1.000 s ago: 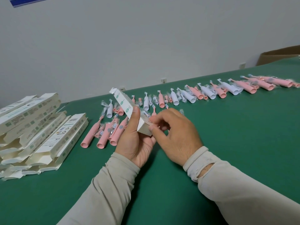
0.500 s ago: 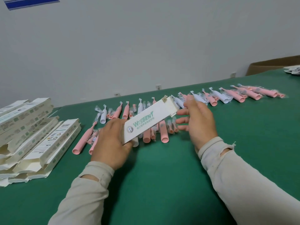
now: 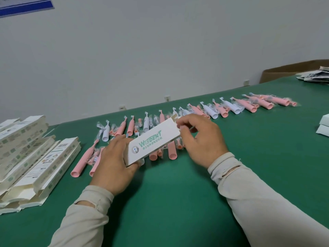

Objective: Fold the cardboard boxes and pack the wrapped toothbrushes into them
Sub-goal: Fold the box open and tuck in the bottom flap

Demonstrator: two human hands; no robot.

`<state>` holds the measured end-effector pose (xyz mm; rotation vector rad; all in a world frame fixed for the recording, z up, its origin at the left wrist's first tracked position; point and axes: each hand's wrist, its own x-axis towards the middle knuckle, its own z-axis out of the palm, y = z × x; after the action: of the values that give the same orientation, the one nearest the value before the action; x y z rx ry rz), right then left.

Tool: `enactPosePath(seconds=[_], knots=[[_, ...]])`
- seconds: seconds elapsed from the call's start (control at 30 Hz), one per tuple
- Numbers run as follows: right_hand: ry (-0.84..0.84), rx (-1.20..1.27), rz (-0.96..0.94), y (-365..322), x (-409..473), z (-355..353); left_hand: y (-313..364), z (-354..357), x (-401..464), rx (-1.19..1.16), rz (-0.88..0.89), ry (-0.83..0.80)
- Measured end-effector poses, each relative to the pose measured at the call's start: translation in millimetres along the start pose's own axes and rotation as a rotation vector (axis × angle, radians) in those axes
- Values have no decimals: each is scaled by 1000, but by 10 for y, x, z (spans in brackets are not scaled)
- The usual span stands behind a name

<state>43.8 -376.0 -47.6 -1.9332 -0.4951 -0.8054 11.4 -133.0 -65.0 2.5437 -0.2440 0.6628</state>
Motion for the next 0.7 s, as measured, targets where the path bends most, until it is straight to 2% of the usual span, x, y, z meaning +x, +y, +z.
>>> enactPosePath(seconds=[0.1, 0.2, 0.27, 0.4, 0.57, 0.63, 0.7], knots=[[-88, 153, 209, 34, 24, 1, 7, 1, 8, -43, 24, -22], [-207, 486, 330, 29, 70, -36, -4, 4, -9, -75, 0, -33], [-294, 605, 385, 32, 70, -51, -18, -10, -12, -91, -20, -37], [-407, 546, 347, 87, 67, -60, -44, -37, -8, -65, -52, -66], [-592, 604, 335, 84, 107, -9, -70, -69, 64, 12, -36, -112], [-508, 648, 379, 133, 202, 18, -120, -74, 103, 16, -49, -33], [-250, 551, 444, 277, 271, 25, -191, -57, 104, 8, -114, 124]])
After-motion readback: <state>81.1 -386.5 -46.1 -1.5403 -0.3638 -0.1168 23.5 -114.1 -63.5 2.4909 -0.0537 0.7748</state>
